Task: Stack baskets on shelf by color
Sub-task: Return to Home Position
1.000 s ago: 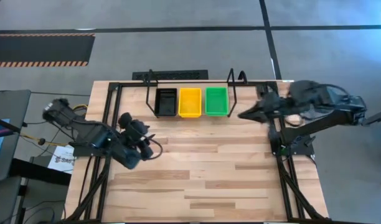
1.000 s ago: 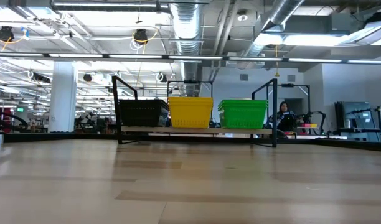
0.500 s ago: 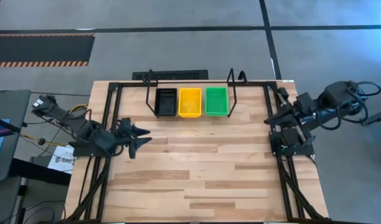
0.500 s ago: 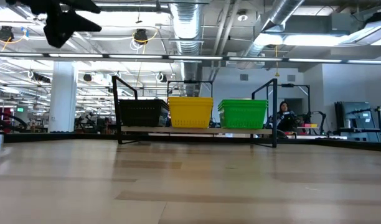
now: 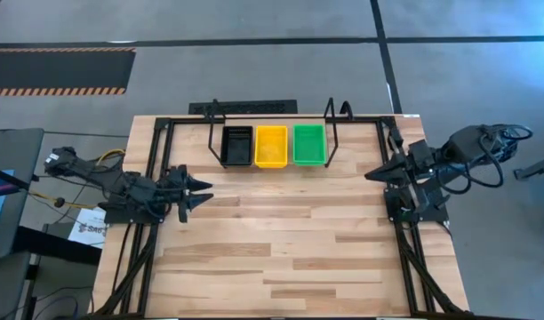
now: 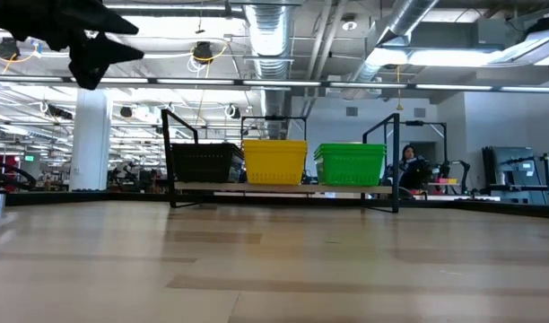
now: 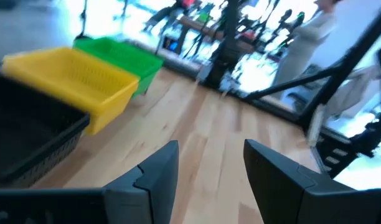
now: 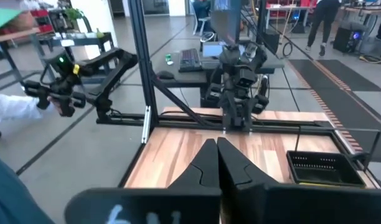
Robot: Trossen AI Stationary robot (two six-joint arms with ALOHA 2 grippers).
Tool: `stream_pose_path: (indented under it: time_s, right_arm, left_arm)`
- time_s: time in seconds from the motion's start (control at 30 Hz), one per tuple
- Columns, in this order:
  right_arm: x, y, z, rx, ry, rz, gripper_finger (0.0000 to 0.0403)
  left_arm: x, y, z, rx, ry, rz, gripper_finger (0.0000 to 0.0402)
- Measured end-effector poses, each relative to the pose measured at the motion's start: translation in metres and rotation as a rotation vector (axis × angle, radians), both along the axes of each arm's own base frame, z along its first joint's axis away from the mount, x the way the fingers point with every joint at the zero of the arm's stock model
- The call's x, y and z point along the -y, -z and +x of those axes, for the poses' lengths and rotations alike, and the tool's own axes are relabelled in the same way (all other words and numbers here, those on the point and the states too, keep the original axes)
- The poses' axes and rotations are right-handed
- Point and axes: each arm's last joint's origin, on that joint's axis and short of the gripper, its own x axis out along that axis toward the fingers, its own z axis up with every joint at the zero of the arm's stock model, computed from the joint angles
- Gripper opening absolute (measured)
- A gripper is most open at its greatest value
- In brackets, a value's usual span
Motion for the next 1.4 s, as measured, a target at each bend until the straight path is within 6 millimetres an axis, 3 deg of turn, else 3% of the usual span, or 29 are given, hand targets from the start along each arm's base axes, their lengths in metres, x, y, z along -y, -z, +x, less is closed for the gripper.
stream_pose_path:
  time_s: [0.4, 0.63, 0.83, 1.2, 1.4]
  right_arm:
    - [-0.004, -0.002, 0.009, 0.011, 0.005, 0.047, 0.0001]
    - [-0.011, 0.003, 0.022, -0.028, 0.019, 0.016, 0.0001]
    - [-0.011, 0.006, 0.022, -0.050, 0.021, 0.002, 0.0001]
    - [-0.006, 0.003, -0.005, -0.032, 0.020, 0.044, 0.0001]
    - [-0.008, 0.017, -0.017, -0.022, 0.032, 0.025, 0.0000]
  left_arm:
    - [-0.013, 0.033, -0.001, 0.003, 0.038, -0.005, 0.0169]
    - [-0.020, 0.035, -0.004, 0.115, 0.043, 0.027, 0.0169]
    - [-0.025, 0.035, -0.011, 0.120, 0.070, 0.034, 0.0169]
    - [-0.029, 0.043, -0.023, 0.066, 0.043, -0.001, 0.0169]
    - [-0.031, 0.042, -0.028, 0.086, 0.016, 0.015, 0.0169]
